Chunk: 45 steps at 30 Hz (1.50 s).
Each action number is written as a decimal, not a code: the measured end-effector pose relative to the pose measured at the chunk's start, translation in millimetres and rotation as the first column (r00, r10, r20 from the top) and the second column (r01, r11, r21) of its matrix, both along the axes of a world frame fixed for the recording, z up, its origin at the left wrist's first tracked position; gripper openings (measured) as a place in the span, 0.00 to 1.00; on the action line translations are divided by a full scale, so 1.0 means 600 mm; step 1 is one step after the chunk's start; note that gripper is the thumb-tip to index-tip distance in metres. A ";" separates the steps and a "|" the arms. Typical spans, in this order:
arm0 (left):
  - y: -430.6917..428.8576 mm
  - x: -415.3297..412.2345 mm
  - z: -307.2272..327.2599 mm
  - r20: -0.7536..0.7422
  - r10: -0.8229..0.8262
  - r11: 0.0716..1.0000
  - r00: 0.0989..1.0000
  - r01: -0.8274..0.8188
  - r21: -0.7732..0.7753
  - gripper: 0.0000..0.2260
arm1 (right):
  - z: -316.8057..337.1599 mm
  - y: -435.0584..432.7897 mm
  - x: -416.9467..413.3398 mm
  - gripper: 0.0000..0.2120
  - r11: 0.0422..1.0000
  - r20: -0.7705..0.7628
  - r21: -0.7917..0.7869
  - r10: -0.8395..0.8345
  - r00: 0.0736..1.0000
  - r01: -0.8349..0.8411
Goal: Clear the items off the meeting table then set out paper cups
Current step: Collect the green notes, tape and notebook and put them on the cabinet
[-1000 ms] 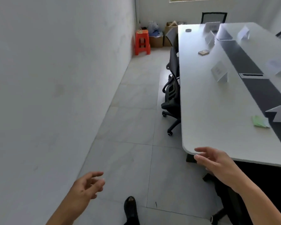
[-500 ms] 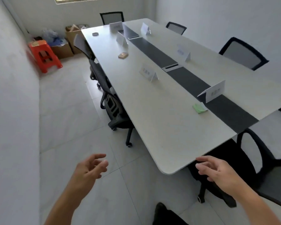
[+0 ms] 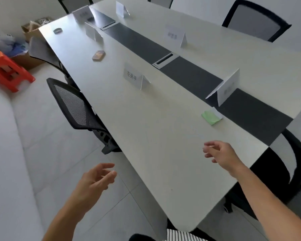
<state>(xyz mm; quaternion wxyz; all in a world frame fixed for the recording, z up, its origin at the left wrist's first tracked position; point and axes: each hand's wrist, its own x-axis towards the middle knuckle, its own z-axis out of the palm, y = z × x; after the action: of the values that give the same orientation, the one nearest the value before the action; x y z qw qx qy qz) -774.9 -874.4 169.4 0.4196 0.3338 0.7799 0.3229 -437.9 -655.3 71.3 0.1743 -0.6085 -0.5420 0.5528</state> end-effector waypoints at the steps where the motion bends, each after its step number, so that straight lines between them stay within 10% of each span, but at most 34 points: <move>1: 0.021 -0.002 -0.004 -0.003 -0.013 1.000 1.000 0.013 -0.014 0.07 | -0.014 0.034 -0.012 0.12 0.999 0.036 0.021 -0.027 0.999 0.026; 8: 0.137 -0.015 -0.013 -0.014 -0.182 0.972 0.983 0.178 -0.156 0.08 | -0.087 0.274 -0.030 0.22 0.945 0.443 0.304 -0.252 0.860 0.120; 14: 0.175 -0.047 -0.018 -0.047 -0.118 0.981 0.992 0.109 -0.161 0.13 | -0.151 0.323 -0.043 0.23 0.980 0.682 0.199 -0.138 0.718 0.000; 22: 0.217 -0.063 -0.038 -0.003 -0.140 0.976 0.990 0.137 -0.170 0.08 | -0.164 0.310 -0.071 0.28 0.984 0.654 0.171 -0.156 0.740 0.056; 30: 0.228 -0.071 -0.017 0.016 -0.156 0.983 0.988 0.157 -0.091 0.10 | -0.071 0.210 -0.167 0.12 0.986 0.022 -0.151 0.071 0.997 -0.066; 37: 0.159 -0.078 -0.011 0.081 -0.081 0.995 0.993 0.085 -0.048 0.08 | 0.090 0.033 -0.306 0.10 0.796 -0.332 -0.110 0.535 0.777 -0.596; 45: -0.035 -0.164 0.017 0.178 0.144 0.982 0.973 -0.163 0.093 0.09 | 0.150 -0.133 -0.457 0.10 0.744 -0.463 -0.123 0.543 0.701 -0.657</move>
<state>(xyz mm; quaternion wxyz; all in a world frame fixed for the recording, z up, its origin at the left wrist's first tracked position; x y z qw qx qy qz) -873.3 -895.2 179.8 0.4399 0.2657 0.7463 0.4230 -712.0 -734.8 161.5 0.0011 -0.2885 -0.5810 0.7610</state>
